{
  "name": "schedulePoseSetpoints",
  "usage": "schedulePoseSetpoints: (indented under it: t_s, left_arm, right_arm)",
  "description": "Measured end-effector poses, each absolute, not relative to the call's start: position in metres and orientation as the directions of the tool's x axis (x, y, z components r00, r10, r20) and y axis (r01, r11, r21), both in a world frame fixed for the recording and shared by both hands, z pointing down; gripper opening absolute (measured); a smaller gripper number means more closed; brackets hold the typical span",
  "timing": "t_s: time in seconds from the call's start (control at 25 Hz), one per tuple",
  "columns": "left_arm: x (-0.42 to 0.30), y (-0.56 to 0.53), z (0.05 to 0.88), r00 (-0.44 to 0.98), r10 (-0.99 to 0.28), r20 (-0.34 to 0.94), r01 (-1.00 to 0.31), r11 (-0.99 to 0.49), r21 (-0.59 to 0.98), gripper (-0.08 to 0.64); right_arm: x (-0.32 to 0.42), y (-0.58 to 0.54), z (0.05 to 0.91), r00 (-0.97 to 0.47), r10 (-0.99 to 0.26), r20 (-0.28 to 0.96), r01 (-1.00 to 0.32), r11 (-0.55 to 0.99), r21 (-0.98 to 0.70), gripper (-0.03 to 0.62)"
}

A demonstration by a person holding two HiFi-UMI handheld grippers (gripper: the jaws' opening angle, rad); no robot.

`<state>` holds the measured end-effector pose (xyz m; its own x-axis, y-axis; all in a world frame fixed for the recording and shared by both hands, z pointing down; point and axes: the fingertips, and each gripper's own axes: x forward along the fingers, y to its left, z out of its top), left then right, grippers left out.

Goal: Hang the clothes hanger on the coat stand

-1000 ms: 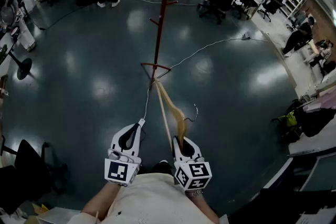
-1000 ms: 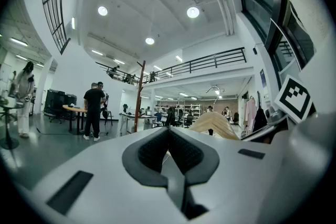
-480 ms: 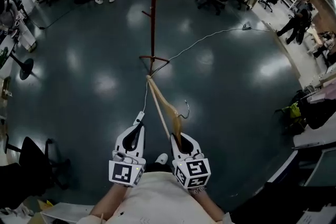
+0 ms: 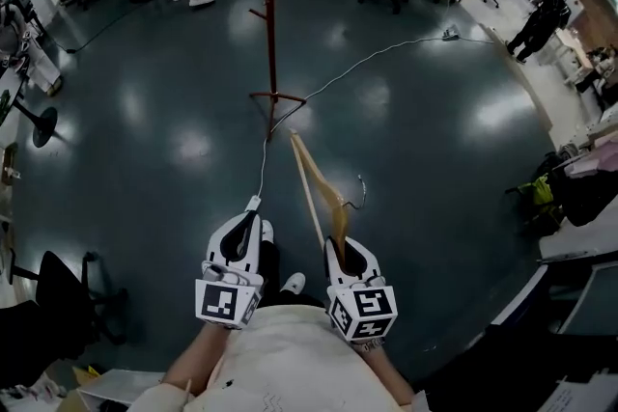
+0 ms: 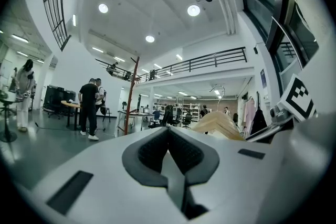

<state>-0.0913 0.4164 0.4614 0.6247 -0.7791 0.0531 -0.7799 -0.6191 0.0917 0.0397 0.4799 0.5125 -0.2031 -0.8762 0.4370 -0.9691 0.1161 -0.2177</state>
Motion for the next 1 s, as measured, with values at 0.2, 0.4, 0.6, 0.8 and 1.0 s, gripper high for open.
schedulePoseSetpoints:
  t_s: [0.2,0.4,0.6,0.8,1.0]
  left_arm:
    - [-0.064,0.395,0.461,0.660,-0.751,0.033,-0.750,-0.654,0.099,0.012]
    - [-0.061,0.363,0.472,0.665,-0.744,0.062,-0.746,-0.658,0.102,0.012]
    - [-0.062,0.320,0.484,0.643,-0.762,0.077,-0.765,-0.632,0.125,0.012]
    - [-0.057,0.280,0.494,0.642,-0.763,0.082,-0.764,-0.627,0.152,0.012]
    - [-0.061,0.231,0.488,0.638,-0.769,0.043,-0.763,-0.624,0.167,0.012]
  right_arm:
    - [0.062,0.462,0.517,-0.157,-0.879,0.451,-0.978,0.074,-0.197,0.066]
    - [0.066,0.427,0.524,-0.153,-0.872,0.464,-0.978,0.068,-0.195,0.066]
    - [0.063,0.390,0.528,-0.159,-0.872,0.464,-0.983,0.093,-0.160,0.066]
    - [0.063,0.346,0.537,-0.177,-0.855,0.487,-0.979,0.103,-0.174,0.066]
    - [0.053,0.298,0.533,-0.189,-0.852,0.488,-0.979,0.123,-0.164,0.066]
